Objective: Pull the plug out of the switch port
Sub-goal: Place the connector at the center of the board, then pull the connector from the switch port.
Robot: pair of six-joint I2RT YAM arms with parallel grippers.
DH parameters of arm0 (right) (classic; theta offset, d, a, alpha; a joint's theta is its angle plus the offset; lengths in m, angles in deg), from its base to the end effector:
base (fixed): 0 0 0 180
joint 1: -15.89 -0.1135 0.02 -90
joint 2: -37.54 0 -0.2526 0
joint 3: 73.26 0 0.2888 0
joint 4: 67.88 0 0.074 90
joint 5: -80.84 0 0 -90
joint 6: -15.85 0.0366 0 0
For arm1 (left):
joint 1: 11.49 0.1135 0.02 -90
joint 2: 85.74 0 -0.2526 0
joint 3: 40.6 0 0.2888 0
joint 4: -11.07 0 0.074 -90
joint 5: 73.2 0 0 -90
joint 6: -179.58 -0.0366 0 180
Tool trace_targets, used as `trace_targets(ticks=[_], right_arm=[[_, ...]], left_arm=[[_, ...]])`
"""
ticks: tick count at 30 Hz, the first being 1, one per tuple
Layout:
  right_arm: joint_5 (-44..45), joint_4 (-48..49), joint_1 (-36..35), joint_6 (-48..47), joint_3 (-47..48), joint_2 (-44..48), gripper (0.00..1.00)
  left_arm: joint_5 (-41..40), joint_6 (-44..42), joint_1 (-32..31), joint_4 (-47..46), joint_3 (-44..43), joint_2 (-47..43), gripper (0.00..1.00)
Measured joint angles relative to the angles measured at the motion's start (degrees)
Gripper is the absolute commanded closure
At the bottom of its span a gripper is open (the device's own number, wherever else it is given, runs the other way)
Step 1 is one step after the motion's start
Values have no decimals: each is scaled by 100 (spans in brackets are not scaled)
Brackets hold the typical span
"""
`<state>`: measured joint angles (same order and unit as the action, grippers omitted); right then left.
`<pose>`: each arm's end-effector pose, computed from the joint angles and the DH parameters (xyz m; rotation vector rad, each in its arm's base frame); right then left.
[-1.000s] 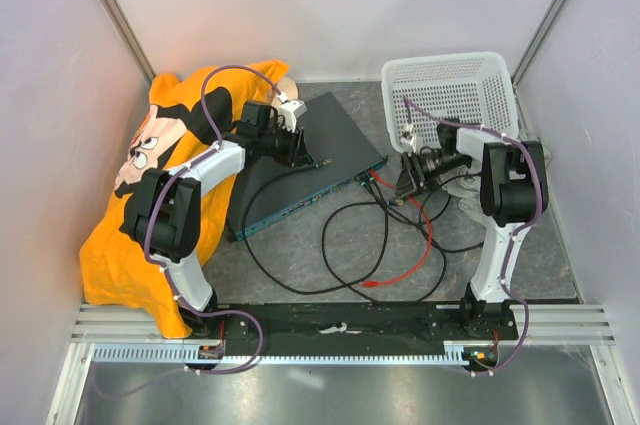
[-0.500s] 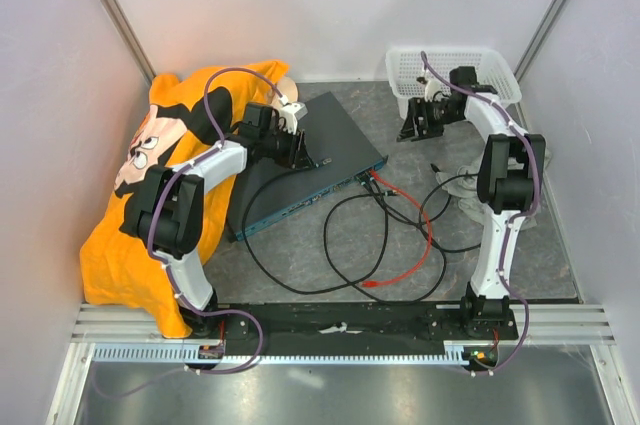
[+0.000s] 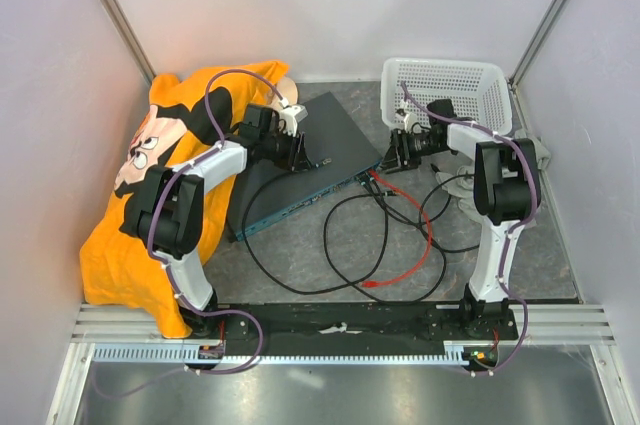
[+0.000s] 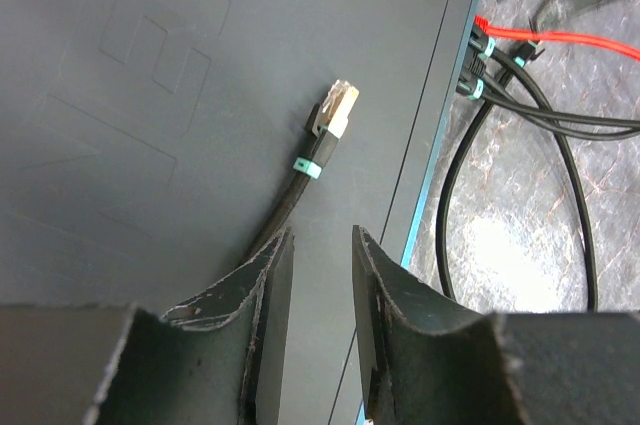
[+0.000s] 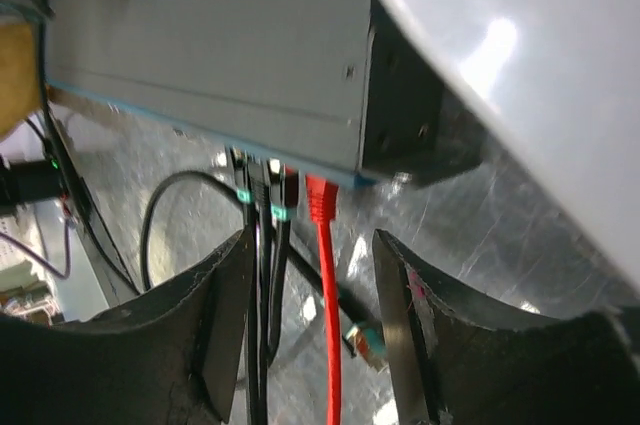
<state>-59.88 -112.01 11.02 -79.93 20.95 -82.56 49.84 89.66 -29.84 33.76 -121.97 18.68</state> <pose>0.4357 0.0656 0.1146 -0.4473 2.5117 1.2015 0.3940 -0.1517 0.1701 0.6504 2.2662 -0.8377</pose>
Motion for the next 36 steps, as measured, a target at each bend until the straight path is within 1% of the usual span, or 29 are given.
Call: trace_targets(ticks=[4, 8, 9, 10, 11, 14, 17, 21, 25, 27, 32, 36], right_arm=[[-28, 605, 42, 573, 33, -72, 41], [-7, 905, 164, 870, 17, -70, 40], [-11, 935, 199, 903, -15, -59, 39], [-24, 975, 240, 905, -94, -13, 32], [-9, 1001, 295, 907, -251, 96, 30], [70, 979, 402, 824, -748, 599, 28], [92, 861, 459, 608, -1062, 1296, 32], [72, 855, 444, 402, -1108, 1722, 41], [28, 977, 424, 455, -1228, 1504, 46], [-22, 1244, 424, 627, -1423, 1314, 48], [-199, 2083, 422, 1300, -1853, 796, 48], [-186, 2800, 378, 1915, -2168, 752, 48]], left_arm=[[-4, -57, 0, 74, 0, 0, 62], [-17, -98, 0, 131, 0, 0, 62], [-17, -105, 0, 131, 0, 0, 62], [-20, -107, 0, 133, 0, 0, 62], [-20, -111, 0, 133, 0, 0, 62], [-33, -131, 0, 140, 0, 0, 62], [-57, -155, 0, 144, 0, 0, 62], [-96, -153, 0, 133, 7, 0, 62], [-98, -151, 0, 116, 70, 0, 62], [-101, -153, 0, 118, 125, 0, 62], [-136, -155, 0, 162, 243, 0, 62], [-136, -162, 0, 166, 291, -4, 62]])
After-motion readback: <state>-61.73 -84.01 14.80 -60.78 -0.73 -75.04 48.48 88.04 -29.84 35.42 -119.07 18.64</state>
